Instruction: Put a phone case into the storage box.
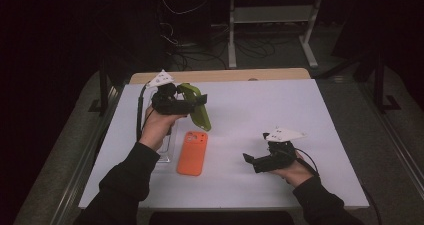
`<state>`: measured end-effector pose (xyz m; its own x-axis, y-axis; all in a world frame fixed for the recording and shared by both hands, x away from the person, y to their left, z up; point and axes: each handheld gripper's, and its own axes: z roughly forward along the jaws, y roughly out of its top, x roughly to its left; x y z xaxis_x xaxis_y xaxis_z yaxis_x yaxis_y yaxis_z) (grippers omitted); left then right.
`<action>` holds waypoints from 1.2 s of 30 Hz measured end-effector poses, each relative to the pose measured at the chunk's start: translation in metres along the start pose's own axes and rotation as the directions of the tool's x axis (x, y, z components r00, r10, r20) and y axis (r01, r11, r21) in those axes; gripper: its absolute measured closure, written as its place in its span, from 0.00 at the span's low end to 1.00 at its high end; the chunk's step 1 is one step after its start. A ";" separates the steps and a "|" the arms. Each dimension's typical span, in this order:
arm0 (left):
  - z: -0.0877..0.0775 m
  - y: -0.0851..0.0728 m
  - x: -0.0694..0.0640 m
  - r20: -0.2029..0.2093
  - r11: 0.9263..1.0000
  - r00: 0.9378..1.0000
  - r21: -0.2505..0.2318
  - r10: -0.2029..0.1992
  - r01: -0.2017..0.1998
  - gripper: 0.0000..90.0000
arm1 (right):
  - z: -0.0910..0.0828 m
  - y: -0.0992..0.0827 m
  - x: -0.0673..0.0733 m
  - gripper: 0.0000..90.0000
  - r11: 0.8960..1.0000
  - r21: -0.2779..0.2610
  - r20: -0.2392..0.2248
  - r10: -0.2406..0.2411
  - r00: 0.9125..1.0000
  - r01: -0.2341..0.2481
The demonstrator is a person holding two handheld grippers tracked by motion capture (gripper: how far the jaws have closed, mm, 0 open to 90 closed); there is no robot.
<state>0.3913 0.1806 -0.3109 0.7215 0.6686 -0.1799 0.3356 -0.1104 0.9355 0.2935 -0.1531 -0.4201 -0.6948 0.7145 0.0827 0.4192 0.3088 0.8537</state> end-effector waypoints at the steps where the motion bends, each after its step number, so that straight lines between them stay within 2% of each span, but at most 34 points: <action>1: -0.001 0.002 0.002 -0.007 1.000 1.000 -0.008 0.000 0.000 0.15 | -0.002 -0.002 -0.001 0.00 1.000 0.001 0.003 0.003 1.000 -0.003; 5: -0.006 0.011 0.011 -0.037 1.000 0.999 -0.017 0.010 -0.010 0.15 | -0.007 -0.010 -0.006 0.00 1.000 0.008 0.015 -0.006 1.000 0.006; 9: -0.011 0.017 0.020 -0.071 0.999 0.997 -0.029 0.013 -0.015 0.15 | -0.014 -0.016 -0.008 0.00 1.000 0.012 0.030 0.004 1.000 -0.005; 12: -0.014 0.020 0.027 -0.109 0.999 0.994 -0.027 0.022 -0.025 0.15 | -0.020 -0.022 -0.011 0.00 1.000 0.013 0.043 -0.012 0.999 0.011; 13: -0.015 0.020 0.030 -0.119 0.999 0.993 -0.031 0.021 -0.025 0.15 | -0.022 -0.023 -0.010 0.00 1.000 0.022 0.041 0.006 0.999 -0.007; 14: -0.015 0.021 0.032 -0.134 0.999 0.991 -0.033 0.021 -0.026 0.15 | -0.024 -0.025 -0.012 0.00 1.000 0.015 0.046 -0.004 0.999 0.003; 17: -0.017 0.023 0.040 -0.170 0.999 0.985 -0.036 0.018 -0.025 0.15 | -0.029 -0.028 -0.013 0.00 1.000 0.014 0.056 0.013 0.998 -0.014; 22: -0.017 0.029 0.054 -0.238 0.998 0.971 -0.032 0.037 -0.045 0.15 | -0.031 -0.029 -0.014 0.00 1.000 0.014 0.058 0.012 0.998 -0.013; 26: -0.015 0.035 0.064 -0.282 0.999 0.959 -0.031 0.030 -0.041 0.15 | -0.030 -0.030 -0.013 0.00 1.000 0.018 0.063 -0.001 0.998 0.000; 29: -0.013 0.039 0.069 -0.319 0.999 0.947 -0.026 0.035 -0.045 0.15 | -0.031 -0.030 -0.014 0.00 1.000 0.015 0.064 -0.001 0.998 0.000; 31: -0.010 0.041 0.073 -0.348 0.998 0.937 -0.024 0.045 -0.057 0.15 | -0.031 -0.030 -0.014 0.00 1.000 0.014 0.065 0.002 0.998 -0.003; 34: -0.007 0.043 0.078 -0.387 0.999 0.921 -0.020 0.038 -0.050 0.15 | -0.031 -0.030 -0.013 0.00 1.000 0.015 0.062 0.004 0.998 -0.005; 36: -0.005 0.042 0.082 -0.426 0.999 0.904 -0.011 0.041 -0.050 0.15 | -0.031 -0.030 -0.013 0.00 1.000 0.015 0.061 0.005 0.998 -0.006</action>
<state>0.4622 0.2343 -0.2848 0.4076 0.9131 0.0054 0.2924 -0.1361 0.9466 0.2721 -0.1914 -0.4311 -0.6557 0.7530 0.0550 0.4318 0.3143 0.8454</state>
